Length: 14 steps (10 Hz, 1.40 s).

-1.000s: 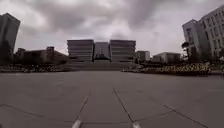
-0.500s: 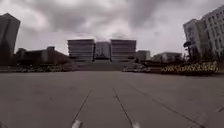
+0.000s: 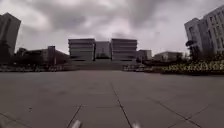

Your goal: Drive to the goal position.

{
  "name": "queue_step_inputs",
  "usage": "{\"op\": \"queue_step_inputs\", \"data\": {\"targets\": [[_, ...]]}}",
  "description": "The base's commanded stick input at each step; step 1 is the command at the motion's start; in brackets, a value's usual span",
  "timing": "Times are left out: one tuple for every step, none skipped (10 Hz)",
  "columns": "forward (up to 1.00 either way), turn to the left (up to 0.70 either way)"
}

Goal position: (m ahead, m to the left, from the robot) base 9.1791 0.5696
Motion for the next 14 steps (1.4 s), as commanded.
{"op": "queue_step_inputs", "data": {"targets": [[1.00,0.00],[1.00,0.00],[1.00,0.00],[1.00,0.00],[1.00,0.00],[1.00,0.00],[1.00,0.00],[1.00,0.00],[1.00,0.00],[1.00,0.00],[1.00,-0.03],[1.00,0.00],[1.00,0.00],[1.00,0.00]]}}
